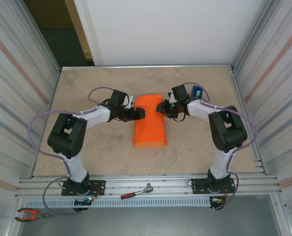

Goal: Wrap the gift box in paper

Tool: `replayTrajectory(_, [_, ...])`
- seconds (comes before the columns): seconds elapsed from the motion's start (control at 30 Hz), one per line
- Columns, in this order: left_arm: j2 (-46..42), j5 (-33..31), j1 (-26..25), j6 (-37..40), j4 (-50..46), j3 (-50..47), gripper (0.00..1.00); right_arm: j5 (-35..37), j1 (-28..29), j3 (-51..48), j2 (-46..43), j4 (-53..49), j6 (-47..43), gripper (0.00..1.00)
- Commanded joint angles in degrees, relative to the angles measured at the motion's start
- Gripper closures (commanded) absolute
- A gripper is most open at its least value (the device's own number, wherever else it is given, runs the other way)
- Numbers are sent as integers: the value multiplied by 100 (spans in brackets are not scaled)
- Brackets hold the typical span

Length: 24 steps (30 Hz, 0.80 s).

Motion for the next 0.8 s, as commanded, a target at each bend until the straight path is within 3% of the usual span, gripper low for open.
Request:
replayTrajectory(0.0, [76, 23, -148, 197, -96, -54, 24, 124, 99, -9, 306, -338, 161, 69])
replayTrajectory(0.47, [319, -917, -303, 279, -484, -381, 29, -48, 39, 215, 201, -426, 215, 66])
replayTrajectory(0.77, [331, -1104, -308, 275, -601, -427, 31, -246, -447, 845, -86, -664, 304, 38])
